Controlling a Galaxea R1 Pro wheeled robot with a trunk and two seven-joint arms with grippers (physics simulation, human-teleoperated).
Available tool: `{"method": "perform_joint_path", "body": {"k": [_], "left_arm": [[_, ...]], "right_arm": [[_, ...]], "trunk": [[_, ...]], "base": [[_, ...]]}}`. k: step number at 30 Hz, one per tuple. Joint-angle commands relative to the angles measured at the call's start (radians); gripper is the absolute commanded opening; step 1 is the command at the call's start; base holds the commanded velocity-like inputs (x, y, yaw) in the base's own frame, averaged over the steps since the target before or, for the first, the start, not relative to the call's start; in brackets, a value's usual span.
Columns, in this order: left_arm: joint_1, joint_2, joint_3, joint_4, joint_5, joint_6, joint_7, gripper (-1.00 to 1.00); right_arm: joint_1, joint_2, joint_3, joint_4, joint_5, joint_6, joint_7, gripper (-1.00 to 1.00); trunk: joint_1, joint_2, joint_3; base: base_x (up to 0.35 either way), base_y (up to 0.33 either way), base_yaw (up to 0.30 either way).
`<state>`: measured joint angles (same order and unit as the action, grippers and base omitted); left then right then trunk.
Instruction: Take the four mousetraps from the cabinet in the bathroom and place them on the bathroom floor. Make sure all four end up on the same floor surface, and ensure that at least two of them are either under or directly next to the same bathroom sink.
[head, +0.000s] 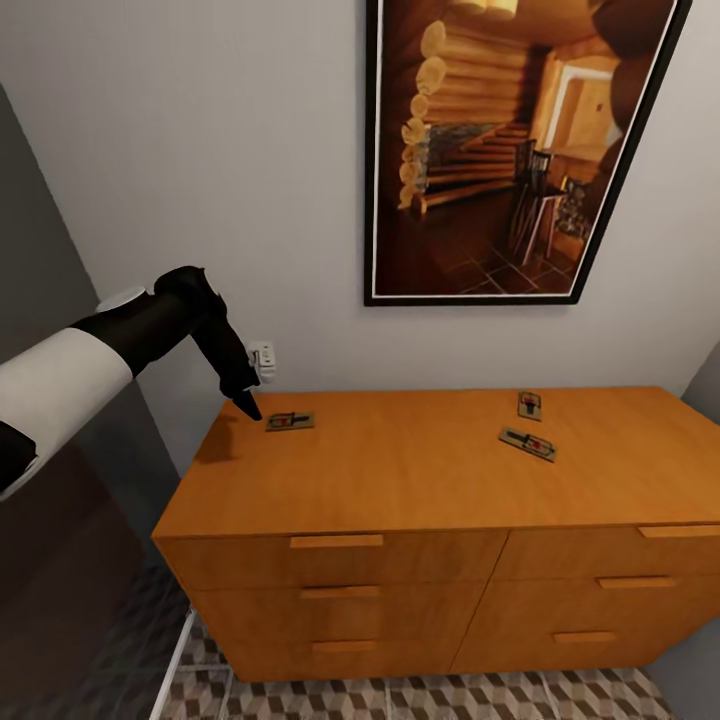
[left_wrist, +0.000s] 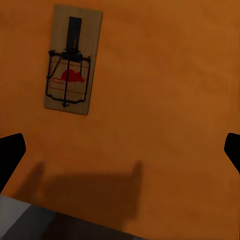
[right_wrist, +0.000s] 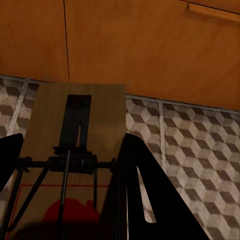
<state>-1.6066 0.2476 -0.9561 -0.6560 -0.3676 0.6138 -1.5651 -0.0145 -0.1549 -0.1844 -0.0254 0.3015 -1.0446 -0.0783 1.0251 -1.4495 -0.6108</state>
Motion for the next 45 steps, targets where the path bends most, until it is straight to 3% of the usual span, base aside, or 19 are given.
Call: {"method": "perform_joint_path", "body": {"k": [1,17,45], "left_arm": [[-0.001,0.001,-0.003,-0.002,-0.005,0.011,-0.006,1.0],[-0.001,-0.001,0.0,-0.002,-0.005,0.011,-0.006,1.0],[-0.001,-0.001,-0.004,-0.001,-0.006,0.011,-0.006,1.0]], "right_arm": [[-0.001,0.0,-0.003,0.001,0.008,-0.003,-0.005,-1.0],[-0.001,-0.001,-0.004,0.001,0.008,-0.003,-0.005,-1.0],[-0.001,-0.002,-0.004,0.001,0.008,-0.003,-0.005,-1.0]], "trunk": [[0.0,-0.001,-0.002],[0.0,-0.001,-0.02],[0.0,-0.001,-0.044]], "base": [[0.0,0.0,0.0],[0.141,0.0,0.0],[0.005,0.0,0.0]]}}
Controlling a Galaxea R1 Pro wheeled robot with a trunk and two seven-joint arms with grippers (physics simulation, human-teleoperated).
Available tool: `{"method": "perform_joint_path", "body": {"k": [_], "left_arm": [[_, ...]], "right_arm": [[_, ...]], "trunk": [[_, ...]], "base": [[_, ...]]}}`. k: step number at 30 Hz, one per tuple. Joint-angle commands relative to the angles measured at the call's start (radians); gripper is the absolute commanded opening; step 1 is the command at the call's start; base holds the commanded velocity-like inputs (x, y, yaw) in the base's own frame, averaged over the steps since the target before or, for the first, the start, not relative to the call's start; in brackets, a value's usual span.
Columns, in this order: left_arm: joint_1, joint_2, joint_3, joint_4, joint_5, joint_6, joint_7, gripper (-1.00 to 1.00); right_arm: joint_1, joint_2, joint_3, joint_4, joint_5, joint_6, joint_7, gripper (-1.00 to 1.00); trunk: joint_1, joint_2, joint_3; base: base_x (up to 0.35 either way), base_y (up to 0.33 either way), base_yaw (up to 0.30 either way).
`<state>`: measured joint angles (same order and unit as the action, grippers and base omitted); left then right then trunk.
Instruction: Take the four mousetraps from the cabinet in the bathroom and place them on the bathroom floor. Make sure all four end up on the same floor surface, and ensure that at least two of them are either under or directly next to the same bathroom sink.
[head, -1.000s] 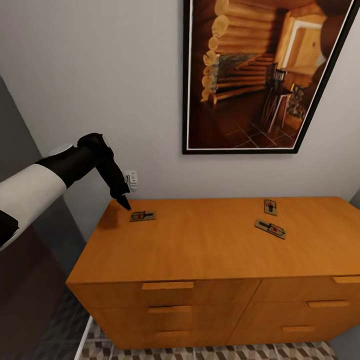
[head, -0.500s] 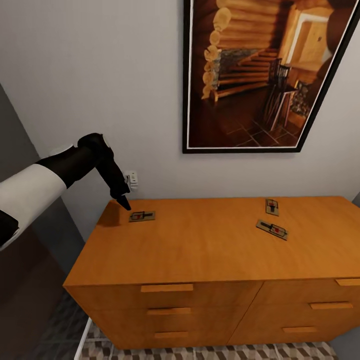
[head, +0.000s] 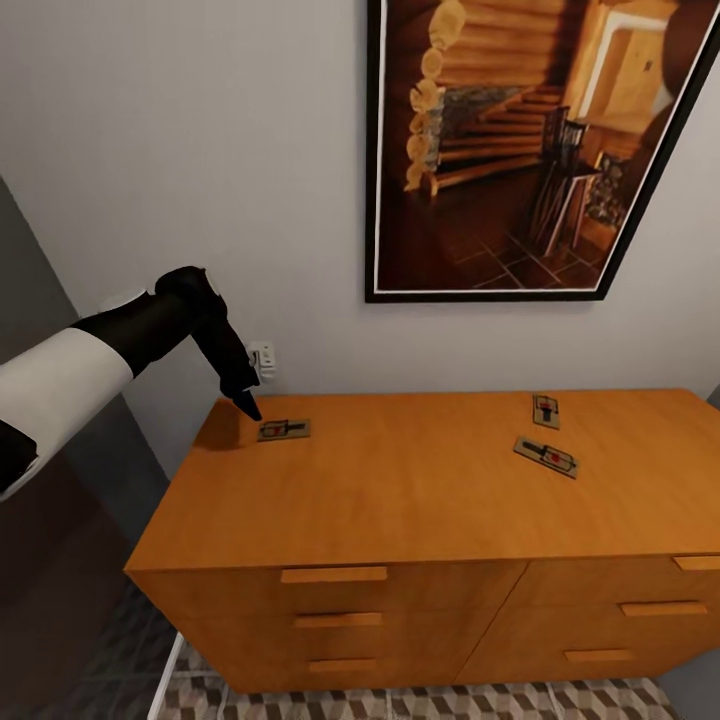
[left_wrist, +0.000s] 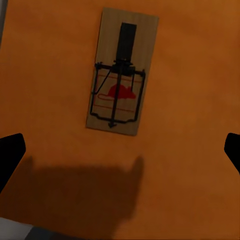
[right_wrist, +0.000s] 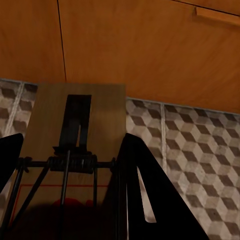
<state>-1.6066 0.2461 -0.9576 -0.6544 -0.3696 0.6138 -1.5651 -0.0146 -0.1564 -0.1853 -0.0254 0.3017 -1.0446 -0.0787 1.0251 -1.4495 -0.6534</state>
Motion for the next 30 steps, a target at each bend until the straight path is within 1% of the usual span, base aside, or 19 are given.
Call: {"method": "perform_joint_path", "body": {"k": [1,25,30], "left_arm": [[-0.001,0.001,-0.003,-0.002,-0.005,0.011,-0.006,1.0],[-0.001,-0.001,-0.004,-0.001,-0.003,0.011,-0.006,1.0],[-0.001,-0.002,-0.005,-0.002,-0.002,0.011,-0.006,1.0]], "right_arm": [[-0.001,0.0,-0.003,0.001,0.008,-0.003,-0.004,-1.0],[0.001,0.0,-0.003,0.001,0.008,-0.003,-0.006,-1.0],[0.001,0.0,-0.003,0.001,0.008,-0.003,-0.006,-1.0]], "trunk": [[0.0,-0.001,-0.002],[0.0,-0.001,-0.041],[0.0,-0.001,-0.043]], "base": [[0.0,0.0,0.0],[0.0,0.0,0.0],[0.0,0.0,0.0]]}}
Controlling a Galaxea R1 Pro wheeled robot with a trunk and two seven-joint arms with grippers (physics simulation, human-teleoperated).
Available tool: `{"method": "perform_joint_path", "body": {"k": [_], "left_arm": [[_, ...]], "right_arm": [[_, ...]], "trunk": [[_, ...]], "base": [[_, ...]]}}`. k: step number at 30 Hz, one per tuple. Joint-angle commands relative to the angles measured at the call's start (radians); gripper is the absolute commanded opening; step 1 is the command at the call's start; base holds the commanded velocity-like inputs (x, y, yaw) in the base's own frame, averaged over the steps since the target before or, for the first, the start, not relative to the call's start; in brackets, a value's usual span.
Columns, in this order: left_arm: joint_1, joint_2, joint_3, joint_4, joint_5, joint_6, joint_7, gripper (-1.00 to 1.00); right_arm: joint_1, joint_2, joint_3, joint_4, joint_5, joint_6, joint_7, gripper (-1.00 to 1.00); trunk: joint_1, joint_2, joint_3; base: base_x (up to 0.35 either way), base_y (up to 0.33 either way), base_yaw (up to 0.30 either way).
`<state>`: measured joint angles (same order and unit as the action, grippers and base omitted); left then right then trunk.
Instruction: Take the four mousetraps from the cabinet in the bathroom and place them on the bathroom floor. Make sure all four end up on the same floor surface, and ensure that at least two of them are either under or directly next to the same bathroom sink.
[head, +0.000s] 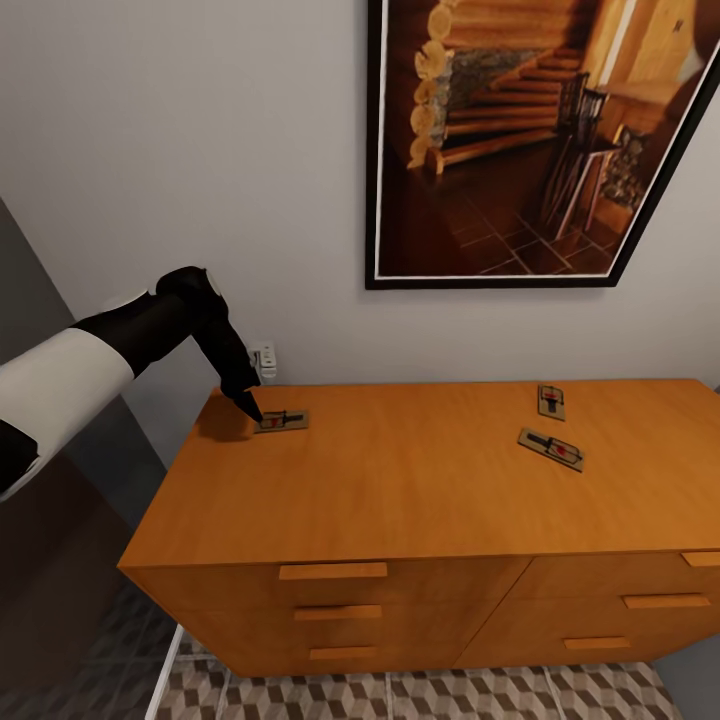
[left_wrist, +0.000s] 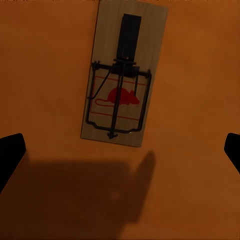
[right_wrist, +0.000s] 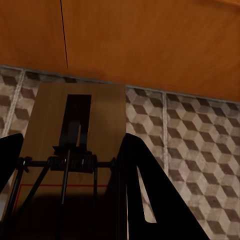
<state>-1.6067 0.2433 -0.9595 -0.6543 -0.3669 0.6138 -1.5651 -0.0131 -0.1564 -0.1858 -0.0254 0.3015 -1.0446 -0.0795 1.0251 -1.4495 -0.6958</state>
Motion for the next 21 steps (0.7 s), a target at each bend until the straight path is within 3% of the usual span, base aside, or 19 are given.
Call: {"method": "perform_joint_path", "body": {"k": [1,21], "left_arm": [[-0.001,0.001,-0.003,-0.002,-0.004,0.011,-0.006,1.0],[0.004,0.0,-0.002,-0.002,0.003,0.008,-0.006,1.0]], "right_arm": [[-0.001,0.0,-0.003,0.001,0.008,-0.003,-0.005,-1.0],[-0.001,0.002,-0.005,0.002,0.007,-0.003,-0.008,-1.0]], "trunk": [[0.0,0.0,-0.001],[0.0,0.0,-0.002]], "base": [[0.0,0.0,0.0],[0.0,0.0,0.0]]}}
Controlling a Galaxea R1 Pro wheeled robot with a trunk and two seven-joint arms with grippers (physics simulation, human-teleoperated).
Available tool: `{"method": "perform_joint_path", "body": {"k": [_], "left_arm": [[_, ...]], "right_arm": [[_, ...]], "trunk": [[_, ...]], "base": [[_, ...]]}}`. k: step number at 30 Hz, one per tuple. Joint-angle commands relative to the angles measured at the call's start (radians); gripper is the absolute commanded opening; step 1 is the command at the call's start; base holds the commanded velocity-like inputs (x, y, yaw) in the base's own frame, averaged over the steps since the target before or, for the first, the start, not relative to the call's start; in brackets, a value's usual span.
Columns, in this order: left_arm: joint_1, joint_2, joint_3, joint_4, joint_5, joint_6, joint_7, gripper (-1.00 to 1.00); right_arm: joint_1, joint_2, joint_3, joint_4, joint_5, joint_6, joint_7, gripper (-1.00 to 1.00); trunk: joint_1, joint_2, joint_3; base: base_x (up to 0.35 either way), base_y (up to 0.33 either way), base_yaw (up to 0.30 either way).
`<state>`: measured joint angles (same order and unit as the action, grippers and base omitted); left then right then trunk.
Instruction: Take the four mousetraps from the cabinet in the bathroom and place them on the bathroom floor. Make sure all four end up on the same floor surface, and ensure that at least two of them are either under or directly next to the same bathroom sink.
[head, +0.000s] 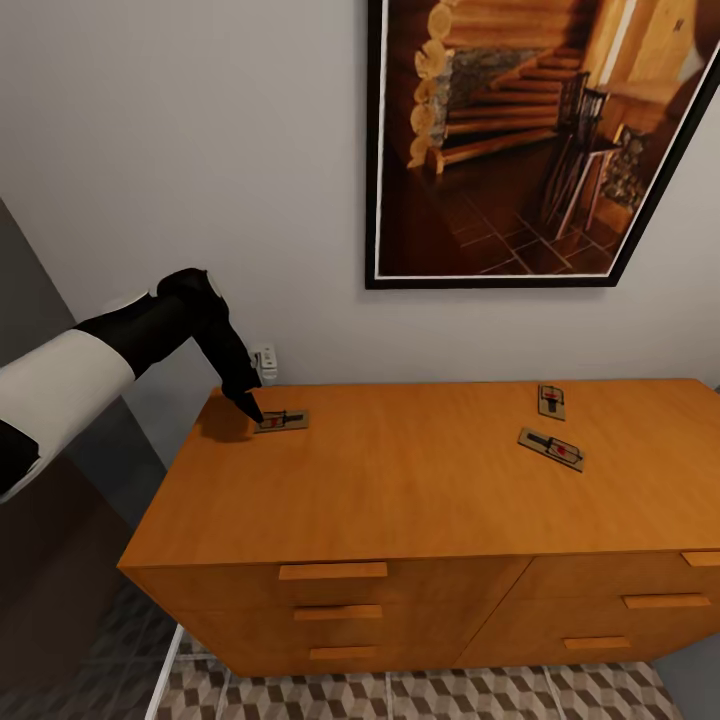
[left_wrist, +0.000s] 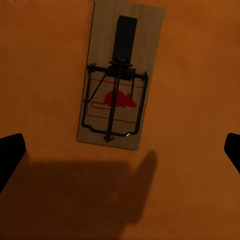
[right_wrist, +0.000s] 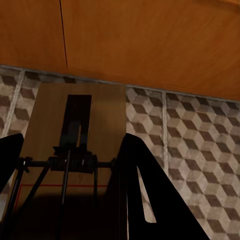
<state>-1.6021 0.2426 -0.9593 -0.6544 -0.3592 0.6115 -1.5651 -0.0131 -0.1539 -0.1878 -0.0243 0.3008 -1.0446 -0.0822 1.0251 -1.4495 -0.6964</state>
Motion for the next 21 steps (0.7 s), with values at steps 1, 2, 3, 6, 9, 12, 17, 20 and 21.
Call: {"method": "perform_joint_path", "body": {"k": [1,2,3,6,9,12,17,20,21], "left_arm": [[-0.001,0.0,-0.003,-0.002,-0.005,0.011,-0.006,1.0],[-0.001,0.0,-0.003,-0.002,-0.005,0.011,-0.006,1.0],[-0.001,0.0,-0.003,-0.002,-0.005,0.011,-0.006,1.0],[-0.001,0.0,-0.003,-0.002,-0.006,0.011,-0.006,1.0],[-0.001,0.0,-0.003,-0.002,-0.006,0.011,-0.006,1.0],[-0.001,0.0,-0.003,-0.002,-0.006,0.011,-0.006,1.0],[-0.001,0.0,-0.003,-0.002,-0.007,0.011,-0.006,1.0],[-0.001,-0.001,-0.003,-0.002,-0.008,0.011,-0.006,1.0],[-0.001,-0.001,-0.003,-0.002,-0.008,0.011,-0.006,1.0]], "right_arm": [[-0.001,0.0,-0.003,0.001,0.008,-0.003,-0.005,-1.0],[-0.001,0.0,-0.003,0.002,0.009,-0.003,-0.005,-1.0],[-0.001,0.0,-0.003,0.002,0.009,-0.003,-0.005,-1.0],[-0.001,-0.001,-0.003,0.004,0.009,-0.003,-0.006,-1.0],[-0.001,-0.001,-0.003,0.004,0.009,-0.003,-0.006,-1.0],[-0.001,-0.001,-0.002,0.004,0.009,-0.003,-0.006,-1.0],[-0.001,0.0,-0.002,0.004,0.009,-0.003,-0.006,-1.0],[-0.001,0.0,-0.002,0.004,0.009,-0.003,-0.005,-1.0],[-0.001,0.0,-0.002,0.004,0.009,-0.003,-0.005,-1.0]], "trunk": [[0.0,0.0,-0.001],[0.0,0.0,-0.001],[0.0,0.0,-0.001],[0.0,0.0,-0.001],[0.0,0.0,-0.001],[0.0,0.0,-0.001],[0.0,0.0,-0.001],[0.0,0.0,-0.001],[0.0,0.0,-0.001]], "base": [[0.0,0.0,0.0],[0.0,0.0,0.0],[0.0,0.0,0.0],[0.0,0.0,0.0],[0.0,0.0,0.0],[0.0,0.0,0.0],[0.0,0.0,0.0],[0.0,0.0,0.0],[0.0,0.0,0.0]]}}
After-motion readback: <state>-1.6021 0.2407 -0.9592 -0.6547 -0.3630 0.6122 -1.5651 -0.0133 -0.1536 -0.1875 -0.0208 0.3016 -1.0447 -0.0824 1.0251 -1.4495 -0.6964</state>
